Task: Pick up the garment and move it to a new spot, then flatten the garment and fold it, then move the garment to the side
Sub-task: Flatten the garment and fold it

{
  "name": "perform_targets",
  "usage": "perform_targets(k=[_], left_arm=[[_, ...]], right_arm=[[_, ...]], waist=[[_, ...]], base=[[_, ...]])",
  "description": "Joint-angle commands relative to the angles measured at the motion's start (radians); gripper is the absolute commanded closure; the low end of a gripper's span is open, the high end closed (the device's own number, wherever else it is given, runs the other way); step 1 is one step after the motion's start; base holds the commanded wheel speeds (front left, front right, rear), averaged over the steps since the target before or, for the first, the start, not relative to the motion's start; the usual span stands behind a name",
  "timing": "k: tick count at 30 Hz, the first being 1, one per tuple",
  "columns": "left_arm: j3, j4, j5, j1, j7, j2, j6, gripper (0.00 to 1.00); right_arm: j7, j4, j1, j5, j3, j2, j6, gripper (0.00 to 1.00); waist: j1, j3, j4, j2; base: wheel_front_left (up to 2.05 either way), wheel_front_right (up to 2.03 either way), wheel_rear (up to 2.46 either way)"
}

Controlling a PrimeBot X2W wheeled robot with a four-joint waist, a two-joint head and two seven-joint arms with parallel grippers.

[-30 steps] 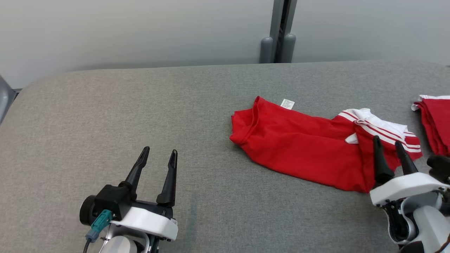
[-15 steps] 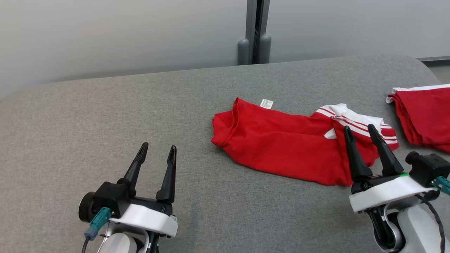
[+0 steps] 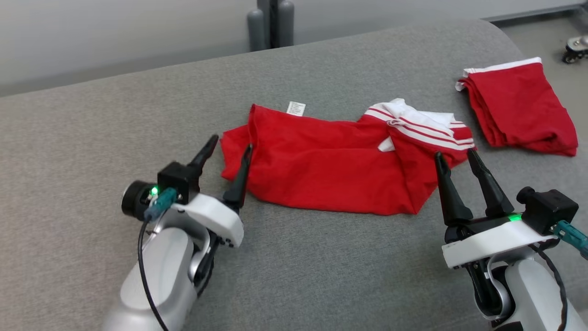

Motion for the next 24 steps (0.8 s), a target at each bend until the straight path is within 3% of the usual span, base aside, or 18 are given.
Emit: perform_targets(k=[1,8,15,21,22,23,24], left_arm=[[-0.002,0.03,-0.009,-0.052,0.0,0.006,-0.002,0.0],[-0.057,0.33,-0.03,-0.267,0.024,0.006,0.001,0.0],[-0.084,0.536,-0.017,-0.396,0.062,0.006,0.032,0.0],[-0.11,0.629,-0.035,-0.44,0.112,0.005,0.0,0.0],[-0.113,0.634,-0.041,-0.443,0.112,0.005,-0.007,0.17],[-0.111,0.634,-0.049,-0.45,0.097,0.005,-0.009,0.84],[-0.108,0.634,-0.054,-0.458,0.083,0.005,-0.009,1.0]], right_arm=[[0.0,0.001,-0.012,0.002,-0.002,0.001,0.0,0.0],[0.0,0.011,-0.02,-0.018,-0.016,0.021,0.0,0.0],[0.0,0.014,-0.019,-0.033,-0.013,0.035,0.0,0.0],[0.0,0.017,-0.019,-0.034,-0.016,0.04,0.0,0.0],[0.0,0.017,-0.021,-0.035,-0.017,0.041,0.0,0.0],[0.0,0.017,-0.022,-0.035,-0.018,0.042,0.0,0.0],[0.0,0.016,-0.024,-0.037,-0.019,0.043,0.0,0.0]], waist=[[0.0,0.048,-0.052,0.0],[0.0,0.093,-0.118,0.0],[0.0,0.107,-0.146,0.0],[0.0,0.108,-0.154,0.0],[0.0,0.108,-0.154,0.0],[0.0,0.109,-0.154,0.0],[0.0,0.109,-0.153,0.0]], base=[[0.0,0.0,0.0],[0.0,0.0,0.0],[0.0,0.0,0.0],[0.0,0.0,0.0],[0.0,0.0,0.0],[0.0,0.0,0.0],[0.0,0.0,0.0]])
